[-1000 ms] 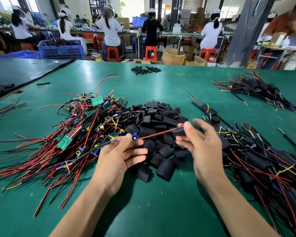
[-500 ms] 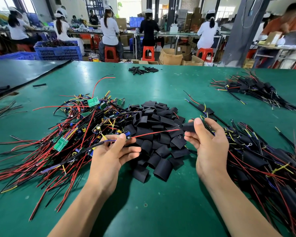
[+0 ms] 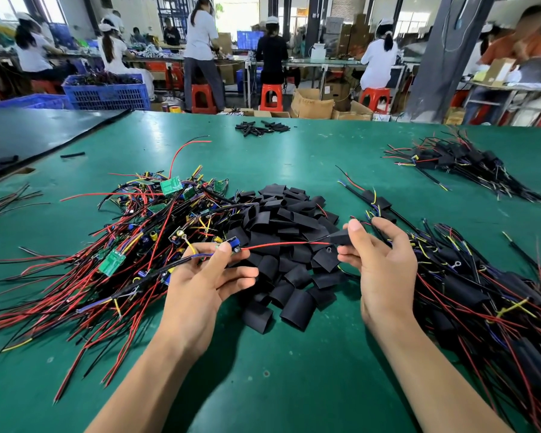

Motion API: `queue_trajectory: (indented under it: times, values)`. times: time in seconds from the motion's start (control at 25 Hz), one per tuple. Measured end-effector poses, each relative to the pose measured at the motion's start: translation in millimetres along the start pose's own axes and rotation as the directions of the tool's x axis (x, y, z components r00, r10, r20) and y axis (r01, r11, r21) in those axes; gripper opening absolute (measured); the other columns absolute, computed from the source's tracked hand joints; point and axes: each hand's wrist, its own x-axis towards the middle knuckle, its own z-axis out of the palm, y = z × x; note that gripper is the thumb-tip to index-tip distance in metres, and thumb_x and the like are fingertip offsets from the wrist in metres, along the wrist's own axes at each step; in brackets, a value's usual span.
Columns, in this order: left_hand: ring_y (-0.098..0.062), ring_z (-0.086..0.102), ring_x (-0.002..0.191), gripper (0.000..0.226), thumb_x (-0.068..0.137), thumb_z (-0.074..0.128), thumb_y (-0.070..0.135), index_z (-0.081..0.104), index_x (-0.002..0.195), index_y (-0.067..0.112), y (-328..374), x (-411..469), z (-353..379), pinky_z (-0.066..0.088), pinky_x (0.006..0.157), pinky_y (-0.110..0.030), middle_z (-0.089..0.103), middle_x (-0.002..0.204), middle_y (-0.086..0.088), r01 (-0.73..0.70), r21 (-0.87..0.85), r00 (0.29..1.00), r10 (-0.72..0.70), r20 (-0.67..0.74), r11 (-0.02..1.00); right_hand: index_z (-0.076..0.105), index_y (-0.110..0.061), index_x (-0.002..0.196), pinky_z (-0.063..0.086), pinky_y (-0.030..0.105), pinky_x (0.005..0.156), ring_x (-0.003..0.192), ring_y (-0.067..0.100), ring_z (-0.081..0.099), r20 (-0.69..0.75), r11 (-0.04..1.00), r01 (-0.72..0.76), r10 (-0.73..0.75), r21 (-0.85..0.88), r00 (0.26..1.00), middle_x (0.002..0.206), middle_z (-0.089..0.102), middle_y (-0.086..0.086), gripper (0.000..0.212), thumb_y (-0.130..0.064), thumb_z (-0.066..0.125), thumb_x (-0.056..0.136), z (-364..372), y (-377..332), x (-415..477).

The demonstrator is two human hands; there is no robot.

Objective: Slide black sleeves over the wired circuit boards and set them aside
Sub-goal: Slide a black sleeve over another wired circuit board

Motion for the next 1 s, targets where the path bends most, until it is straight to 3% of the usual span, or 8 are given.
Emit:
queue_trajectory:
  times: [0.32,0.52,0.68,0.84,1.0]
  values:
    - [-0.031,0.071,0.072,0.01,0.088,0.063,0.025,0.056,0.085,0.018,-0.3,0.9,-2.2,0.059,0.062,-0.031,0.072,0.102,-0.024,-0.009,0.005,1.0,0.009,0.015,1.0,0.059,-0.025,0.112,0.057,0.024,0.059,0.061,0.02,0.072,0.007,0.994,0.025,-0.025,-0.105,1.0,0.083,0.077,0.0,0.035,-0.02,0.08,0.085,-2.6,-0.7,-0.7]
    - [-0.028,0.071,0.07,0.012,0.087,0.063,0.025,0.054,0.088,0.016,1.2,1.4,-2.6,0.059,0.062,-0.03,0.073,0.101,-0.022,0.028,-0.026,0.999,-0.027,0.026,0.999,0.055,-0.013,0.12,0.057,0.024,0.062,0.063,0.019,0.071,0.005,0.997,-0.07,0.07,0.026,0.998,0.093,0.075,0.01,0.039,-0.016,0.076,0.088,1.0,-0.4,-1.2]
    - [-0.024,0.072,0.068,0.011,0.086,0.063,0.025,0.055,0.088,0.018,3.5,1.1,-2.7,0.059,0.06,-0.028,0.074,0.101,-0.019,0.071,-0.067,0.997,-0.069,0.032,0.995,0.051,-0.005,0.122,0.058,0.024,0.063,0.064,0.016,0.069,0.053,0.972,-0.18,0.174,0.149,0.983,0.081,0.076,0.0,0.036,-0.013,0.069,0.093,2.7,-1.6,-2.1]
    - [-0.022,0.072,0.069,0.008,0.088,0.061,0.025,0.055,0.088,0.018,4.2,0.5,-2.8,0.058,0.059,-0.026,0.074,0.102,-0.018,0.101,-0.079,0.995,-0.098,0.035,0.992,0.056,-0.008,0.116,0.059,0.024,0.065,0.064,0.013,0.068,0.157,0.907,-0.332,0.3,0.26,0.941,0.086,0.077,0.005,0.022,-0.013,0.063,0.096,5.0,-4.5,-4.6]
    - [-0.022,0.073,0.07,0.008,0.087,0.061,0.025,0.056,0.088,0.019,5.2,0.0,-1.5,0.059,0.059,-0.026,0.075,0.102,-0.018,0.104,-0.087,0.994,-0.101,0.033,0.991,0.056,-0.008,0.116,0.06,0.024,0.068,0.066,0.013,0.068,0.23,0.892,-0.362,0.306,0.272,0.924,0.094,0.078,0.006,0.021,-0.014,0.06,0.096,6.6,-6.3,-7.9]
